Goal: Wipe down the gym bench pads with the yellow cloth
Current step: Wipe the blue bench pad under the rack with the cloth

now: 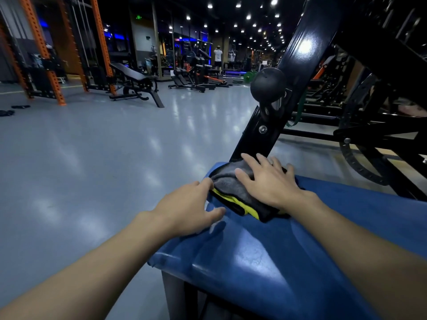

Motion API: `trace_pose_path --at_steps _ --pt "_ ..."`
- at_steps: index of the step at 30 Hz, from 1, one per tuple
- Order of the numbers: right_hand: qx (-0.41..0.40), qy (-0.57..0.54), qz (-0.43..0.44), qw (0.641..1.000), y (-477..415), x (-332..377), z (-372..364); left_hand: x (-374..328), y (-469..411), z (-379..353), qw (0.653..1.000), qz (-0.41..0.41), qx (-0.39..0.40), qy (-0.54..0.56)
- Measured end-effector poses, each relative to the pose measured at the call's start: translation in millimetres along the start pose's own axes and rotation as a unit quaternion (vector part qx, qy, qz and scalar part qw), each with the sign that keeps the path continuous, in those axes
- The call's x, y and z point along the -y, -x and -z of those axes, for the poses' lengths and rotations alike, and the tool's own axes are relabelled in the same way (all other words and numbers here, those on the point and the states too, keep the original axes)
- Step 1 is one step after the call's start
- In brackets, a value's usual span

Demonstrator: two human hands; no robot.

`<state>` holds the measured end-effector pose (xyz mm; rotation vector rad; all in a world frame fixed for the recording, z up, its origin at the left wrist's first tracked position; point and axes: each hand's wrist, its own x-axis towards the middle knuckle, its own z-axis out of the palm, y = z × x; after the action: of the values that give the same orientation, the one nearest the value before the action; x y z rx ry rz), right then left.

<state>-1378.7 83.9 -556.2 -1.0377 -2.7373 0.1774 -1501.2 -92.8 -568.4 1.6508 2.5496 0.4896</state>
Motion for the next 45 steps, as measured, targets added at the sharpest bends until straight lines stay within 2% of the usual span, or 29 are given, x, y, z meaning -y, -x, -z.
trace_pose_path --at_steps 4,9,13,18,22,25,30,33,35,37,39,42,45 --pt "0.032 -0.021 -0.045 0.998 -14.7 -15.6 7.7 5.1 -10.3 -0.1 0.997 0.026 -0.018 0.072" --pt "-0.067 -0.067 -0.003 0.996 -5.9 -26.6 11.4 -2.5 -15.4 -7.3 0.992 -0.018 0.003 0.127" --pt "-0.080 -0.074 -0.004 0.994 3.4 -31.2 9.3 -5.5 -21.0 -5.6 0.982 -0.009 0.015 0.189" --pt "-0.086 -0.117 0.037 0.989 15.5 -24.9 7.7 -6.7 -19.5 -7.8 0.982 -0.005 0.018 0.189" --pt "-0.066 -0.228 -0.017 0.971 13.9 -27.3 12.2 -4.9 -19.6 -8.8 0.982 -0.008 0.020 0.188" --pt "-0.064 -0.255 -0.051 0.964 9.9 -26.0 10.1 -3.5 -21.4 -8.5 0.982 -0.017 0.025 0.188" --pt "-0.078 -0.305 0.022 0.949 30.1 -24.2 8.6 -4.0 -22.5 -6.4 0.982 -0.023 0.032 0.183" --pt "-0.049 -0.300 0.065 0.951 49.7 -28.1 7.5 -3.1 -21.2 -5.9 0.984 -0.019 0.034 0.172" --pt "-0.055 -0.319 0.046 0.945 55.7 -31.5 6.7 -0.5 -19.6 -3.5 0.987 -0.019 0.039 0.155" --pt "-0.095 -0.346 0.013 0.933 53.0 -31.9 8.3 3.4 -16.9 0.7 0.988 -0.018 0.050 0.144" --pt "-0.119 -0.296 0.021 0.948 48.1 -26.6 10.4 5.9 -12.0 5.8 0.988 -0.019 0.064 0.138" --pt "-0.097 -0.225 0.050 0.968 37.0 -8.6 10.5 6.7 -4.1 11.2 0.987 -0.016 0.088 0.136" --pt "0.031 -0.153 0.028 0.987 22.2 5.0 -0.8 9.0 -0.9 10.0 0.987 -0.014 0.094 0.133"
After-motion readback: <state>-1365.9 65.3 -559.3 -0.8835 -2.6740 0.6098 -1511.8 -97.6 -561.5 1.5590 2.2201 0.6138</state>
